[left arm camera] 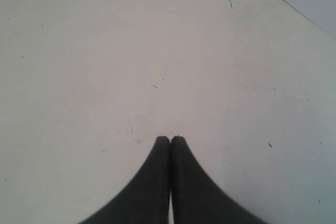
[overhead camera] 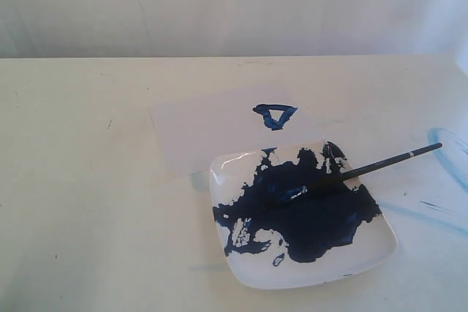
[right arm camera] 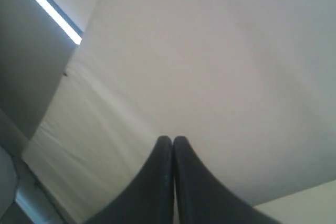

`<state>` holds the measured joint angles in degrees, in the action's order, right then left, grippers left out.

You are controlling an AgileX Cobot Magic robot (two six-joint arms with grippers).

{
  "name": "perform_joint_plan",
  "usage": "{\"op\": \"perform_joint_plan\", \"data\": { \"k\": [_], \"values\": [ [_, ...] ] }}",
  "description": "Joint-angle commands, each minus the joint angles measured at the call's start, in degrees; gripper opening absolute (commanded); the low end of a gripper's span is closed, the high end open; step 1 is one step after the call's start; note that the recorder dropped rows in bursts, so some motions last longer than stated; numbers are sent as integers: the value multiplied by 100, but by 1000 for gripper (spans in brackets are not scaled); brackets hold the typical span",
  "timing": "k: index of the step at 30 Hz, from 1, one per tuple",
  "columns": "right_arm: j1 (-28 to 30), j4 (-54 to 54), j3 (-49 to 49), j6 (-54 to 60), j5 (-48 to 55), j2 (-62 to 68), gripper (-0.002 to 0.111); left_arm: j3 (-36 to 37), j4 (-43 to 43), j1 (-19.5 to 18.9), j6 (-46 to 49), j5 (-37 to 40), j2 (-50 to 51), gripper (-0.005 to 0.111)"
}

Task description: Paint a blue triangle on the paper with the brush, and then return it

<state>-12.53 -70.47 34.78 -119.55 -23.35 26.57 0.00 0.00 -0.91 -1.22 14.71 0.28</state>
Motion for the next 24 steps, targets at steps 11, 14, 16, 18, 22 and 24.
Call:
{"op": "perform_joint_plan", "data": {
  "k": [11,14,16,18,22,24],
  "values": [
    [-6,5568,-2025,8346,957,-895,0,0,0,-1,-4,-5,-28,0],
    [-6,5568,-2485,9295,1869,-1232,0,0,0,-1,-4,-5,-28,0],
    [-6,5568,-2728,9863,2271,-1443,0,0,0,-1,-4,-5,-28,0],
    [-6,5568,-2946,10351,2517,-1597,0,0,0,-1,-4,-5,-28,0],
    [-6,6114,-3332,11308,2633,-1805,0,0,0,-1,-4,-5,-28,0],
    [-6,6486,-3473,11871,2622,-1904,0,0,0,-1,-4,-5,-28,0]
  ]
}}
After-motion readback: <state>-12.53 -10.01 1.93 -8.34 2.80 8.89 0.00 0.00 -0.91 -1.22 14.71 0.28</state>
